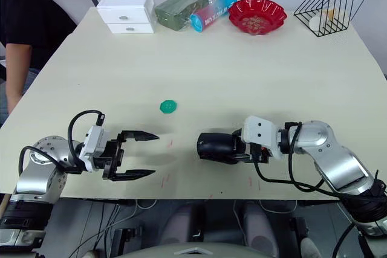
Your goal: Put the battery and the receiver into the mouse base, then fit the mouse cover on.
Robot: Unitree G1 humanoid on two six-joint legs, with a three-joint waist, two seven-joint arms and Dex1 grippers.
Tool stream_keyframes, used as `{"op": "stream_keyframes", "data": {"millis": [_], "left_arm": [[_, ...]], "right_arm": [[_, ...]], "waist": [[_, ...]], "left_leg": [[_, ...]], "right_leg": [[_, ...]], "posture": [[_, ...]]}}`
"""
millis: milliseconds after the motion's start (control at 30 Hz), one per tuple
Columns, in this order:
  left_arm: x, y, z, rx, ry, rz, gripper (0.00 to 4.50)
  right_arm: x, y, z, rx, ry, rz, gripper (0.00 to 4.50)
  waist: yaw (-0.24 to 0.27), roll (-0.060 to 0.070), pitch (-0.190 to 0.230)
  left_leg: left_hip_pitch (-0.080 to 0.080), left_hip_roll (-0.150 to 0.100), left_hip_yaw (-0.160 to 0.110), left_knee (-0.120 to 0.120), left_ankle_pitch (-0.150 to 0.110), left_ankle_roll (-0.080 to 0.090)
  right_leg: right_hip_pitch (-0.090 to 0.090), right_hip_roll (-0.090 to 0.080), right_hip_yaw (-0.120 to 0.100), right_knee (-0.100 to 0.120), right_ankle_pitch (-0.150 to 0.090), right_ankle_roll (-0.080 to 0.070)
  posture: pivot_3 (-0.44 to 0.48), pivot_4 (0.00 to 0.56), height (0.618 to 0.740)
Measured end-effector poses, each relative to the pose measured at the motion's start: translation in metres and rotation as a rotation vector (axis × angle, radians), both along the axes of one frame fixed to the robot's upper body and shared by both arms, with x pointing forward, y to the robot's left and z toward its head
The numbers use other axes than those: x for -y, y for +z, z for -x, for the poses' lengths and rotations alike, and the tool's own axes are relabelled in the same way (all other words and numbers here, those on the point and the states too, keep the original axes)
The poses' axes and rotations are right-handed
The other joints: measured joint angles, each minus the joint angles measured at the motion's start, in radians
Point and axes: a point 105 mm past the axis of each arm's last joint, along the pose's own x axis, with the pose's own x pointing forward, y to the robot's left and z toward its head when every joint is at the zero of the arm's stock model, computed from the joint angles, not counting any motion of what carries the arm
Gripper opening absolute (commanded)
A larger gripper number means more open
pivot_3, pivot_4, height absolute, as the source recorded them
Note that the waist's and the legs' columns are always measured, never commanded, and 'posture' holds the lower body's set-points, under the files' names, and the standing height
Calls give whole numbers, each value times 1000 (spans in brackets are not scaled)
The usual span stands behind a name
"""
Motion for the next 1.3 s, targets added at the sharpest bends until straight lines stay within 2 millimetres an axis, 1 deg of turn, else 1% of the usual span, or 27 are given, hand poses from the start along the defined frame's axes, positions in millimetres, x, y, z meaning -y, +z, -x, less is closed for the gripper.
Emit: {"op": "stream_keyframes", "data": {"millis": [167, 433, 933, 1167, 1300], "left_arm": [[0, -1, 0, -2, -1, 0, 4500], [2, -2, 0, -6, -5, 2, 4500], [2, -2, 0, -6, -6, 5, 4500], [3, -3, 0, -8, -7, 10, 4500], [4, -3, 0, -10, -8, 10, 4500]], "right_arm": [[-2, -2, 0, -46, -28, 51, 2416], [-8, -3, -5, -58, -62, 89, 2416], [-8, -8, -3, -72, -85, 137, 2416], [-5, -6, -5, -63, -88, 164, 2416], [-4, -2, -7, -57, -97, 186, 2416]], "waist": [[-1, 0, 0], [-1, 0, 0], [-1, 0, 0], [-1, 0, 0], [-1, 0, 0]], "left_leg": [[0, 0, 0, 0, 0, 0], [0, 0, 0, 0, 0, 0], [0, 0, 0, 0, 0, 0], [0, 0, 0, 0, 0, 0], [0, 0, 0, 0, 0, 0]], "right_leg": [[0, 0, 0, 0, 0, 0], [0, 0, 0, 0, 0, 0], [0, 0, 0, 0, 0, 0], [0, 0, 0, 0, 0, 0], [0, 0, 0, 0, 0, 0]], "posture": [[0, 150, 740], [0, 150, 740], [0, 150, 740], [0, 150, 740], [0, 150, 740]]}}
